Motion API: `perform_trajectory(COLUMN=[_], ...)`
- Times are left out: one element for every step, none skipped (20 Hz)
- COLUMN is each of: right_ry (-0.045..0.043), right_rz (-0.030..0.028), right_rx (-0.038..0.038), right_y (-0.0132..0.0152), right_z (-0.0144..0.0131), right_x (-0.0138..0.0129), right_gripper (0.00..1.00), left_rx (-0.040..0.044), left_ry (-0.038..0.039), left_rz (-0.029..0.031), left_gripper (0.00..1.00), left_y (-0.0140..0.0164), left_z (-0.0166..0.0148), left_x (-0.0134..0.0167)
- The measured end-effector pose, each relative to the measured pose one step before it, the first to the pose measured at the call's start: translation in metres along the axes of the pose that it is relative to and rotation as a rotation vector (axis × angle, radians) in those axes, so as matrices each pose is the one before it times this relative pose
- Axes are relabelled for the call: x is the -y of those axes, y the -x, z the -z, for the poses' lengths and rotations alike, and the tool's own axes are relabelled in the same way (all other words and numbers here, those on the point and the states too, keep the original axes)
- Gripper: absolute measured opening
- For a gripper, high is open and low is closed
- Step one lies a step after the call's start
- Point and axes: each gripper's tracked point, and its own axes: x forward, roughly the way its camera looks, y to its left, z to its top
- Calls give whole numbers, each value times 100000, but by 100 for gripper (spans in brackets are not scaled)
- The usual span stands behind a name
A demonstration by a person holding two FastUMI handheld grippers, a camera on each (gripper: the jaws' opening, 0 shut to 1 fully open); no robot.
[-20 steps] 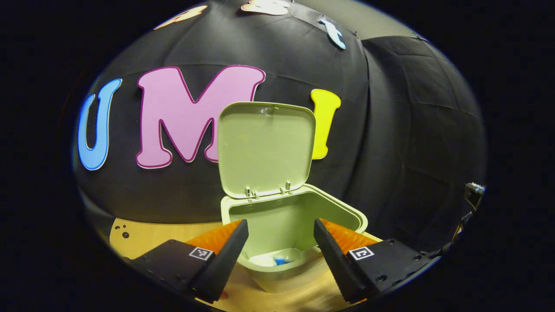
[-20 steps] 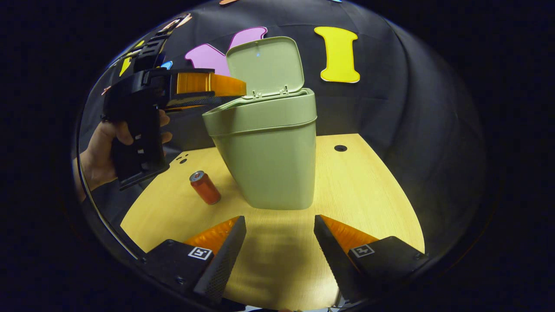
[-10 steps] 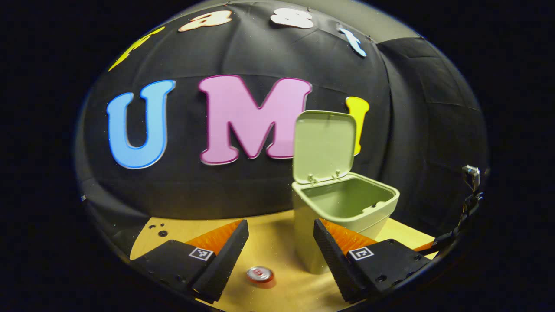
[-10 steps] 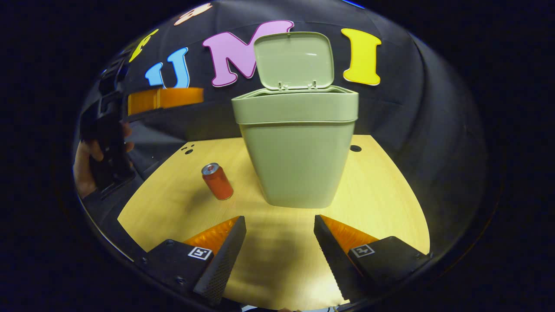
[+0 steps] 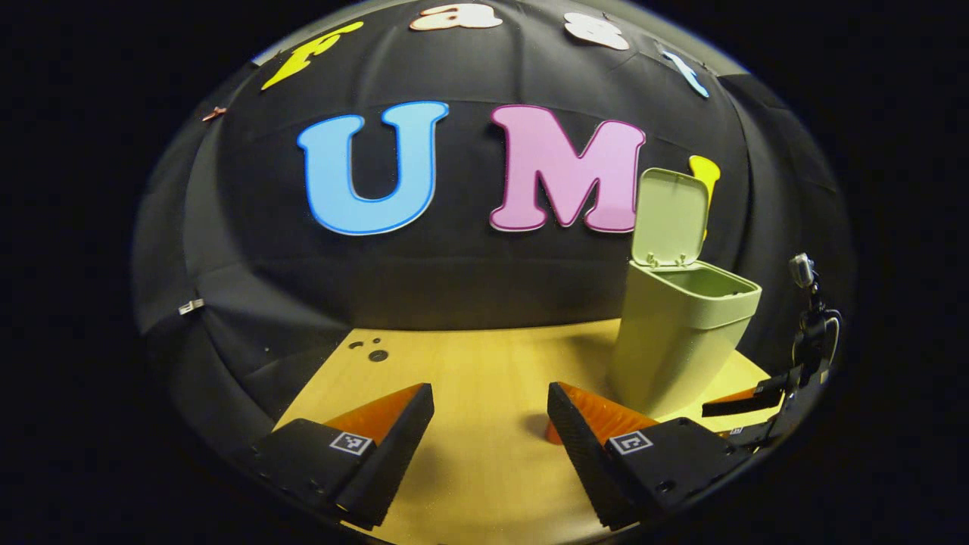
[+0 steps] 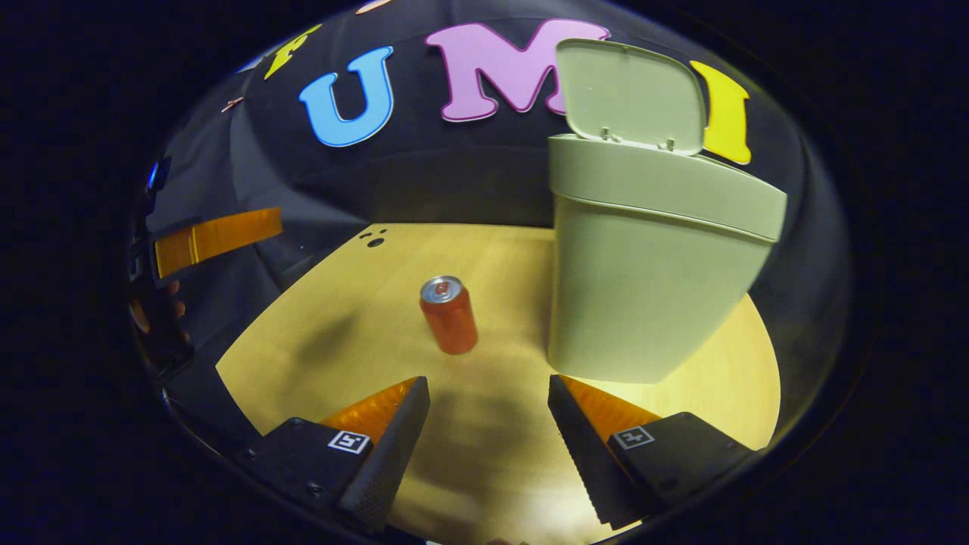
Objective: Press the lid of the desktop garbage bin to open it, pick up the crumpled paper on the desktop and throw it into the bin, then pick up the pop can on the desktop and drop it into the bin, and finally close the garbage bin lid.
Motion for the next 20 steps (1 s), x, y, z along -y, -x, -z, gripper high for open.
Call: perform_trajectory(right_ry=[1409,894,607,744,751,378,302,140,-31,-186,-197,-75,-68,-208,-273,3,386,453,529,795], right_rz=[-204,-684,-798,-44,4,-320,-8,201,57,169,-52,242,197,42,37,129,764,264,-21,-5], right_rx=[-587,-1070,-852,-548,-707,-613,-605,-605,-621,-645,-576,-393,-446,-624,-821,-685,-324,-124,33,-154], right_y=[-847,-808,-703,-715,-868,-635,-643,-737,-703,-708,-643,-687,-603,-595,-573,-535,-508,-449,-476,-411], right_z=[-205,-81,-46,-156,-98,-73,-5,-79,-104,-63,-53,-146,-122,-31,-53,-110,-252,-201,-254,-124], right_x=[-583,-460,-427,-269,-325,-278,-294,-234,-208,-203,-272,-124,-130,-111,-35,32,128,-16,-125,-95], right_gripper=[99,99,100,100,100,99,99,99,100,99,99,100,99,99,99,99,99,99,99,99], left_rx=[-1147,-1353,-1204,-1205,-1253,-1507,-1555,-767,-641,-839,-964,-636,-452,-384,-374,-216,-122,-247,-328,-268], left_ry=[800,1162,1070,890,644,604,635,499,421,568,626,500,246,-24,-67,19,108,196,313,322], left_rz=[-1270,-1014,-911,-954,-812,-801,-606,-158,-297,-477,-417,-792,-897,-1443,-1158,-1024,-970,-847,-947,-935], left_gripper=[98,98,98,98,98,98,98,98,98,98,98,98,98,98,98,98,98,98,98,98], left_y=[524,467,433,502,337,288,217,368,192,357,289,170,188,143,179,224,143,171,105,115], left_z=[652,690,682,778,563,542,606,348,240,107,295,384,225,144,136,55,218,136,157,123], left_x=[-768,-718,-607,-521,-569,-437,-308,-264,-300,-262,-339,-553,-447,-502,-420,-380,-440,-340,-333,-336])
